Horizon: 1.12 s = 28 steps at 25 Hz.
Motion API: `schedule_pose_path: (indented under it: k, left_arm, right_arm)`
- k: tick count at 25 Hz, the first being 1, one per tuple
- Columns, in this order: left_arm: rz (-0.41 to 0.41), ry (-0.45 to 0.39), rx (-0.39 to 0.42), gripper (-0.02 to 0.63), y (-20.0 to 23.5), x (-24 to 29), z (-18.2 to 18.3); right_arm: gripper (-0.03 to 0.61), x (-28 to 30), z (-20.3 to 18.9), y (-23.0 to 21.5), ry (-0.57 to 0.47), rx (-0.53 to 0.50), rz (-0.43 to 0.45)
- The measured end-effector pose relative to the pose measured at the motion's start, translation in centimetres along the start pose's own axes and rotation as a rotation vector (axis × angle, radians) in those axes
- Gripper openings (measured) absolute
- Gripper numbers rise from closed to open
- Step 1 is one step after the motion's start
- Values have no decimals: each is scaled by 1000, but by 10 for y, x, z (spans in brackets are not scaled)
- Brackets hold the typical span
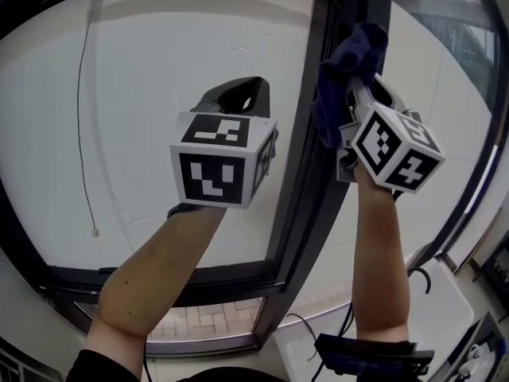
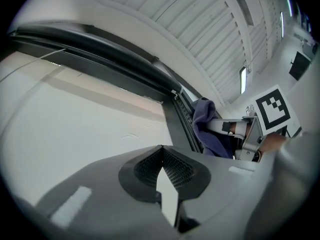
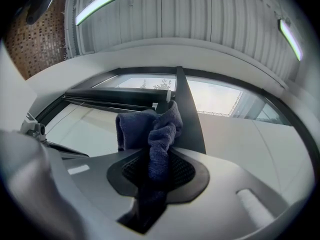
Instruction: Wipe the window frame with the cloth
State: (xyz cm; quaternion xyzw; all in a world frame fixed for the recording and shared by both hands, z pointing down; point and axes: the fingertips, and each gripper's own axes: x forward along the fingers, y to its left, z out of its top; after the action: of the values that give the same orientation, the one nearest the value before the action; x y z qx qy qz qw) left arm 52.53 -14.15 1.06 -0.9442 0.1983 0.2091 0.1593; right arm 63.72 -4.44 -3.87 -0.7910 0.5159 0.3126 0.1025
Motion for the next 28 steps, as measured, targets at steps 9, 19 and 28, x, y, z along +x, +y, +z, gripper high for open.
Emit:
schedule_pose_path:
  k: [9,19,28]
  left_arm:
    - [-38,95,-130,-6,-14,-15,-53]
    - [-7,123,-191,-6,-13,-37,-94]
    - [-40,71,-242,-6,-24,-46,-88]
  right_arm:
    - [85,-23,-31,4,45,1,8]
    - [85,-51,-72,10,86,-7,-3]
    - [86,-72,-101,16,129,23,6]
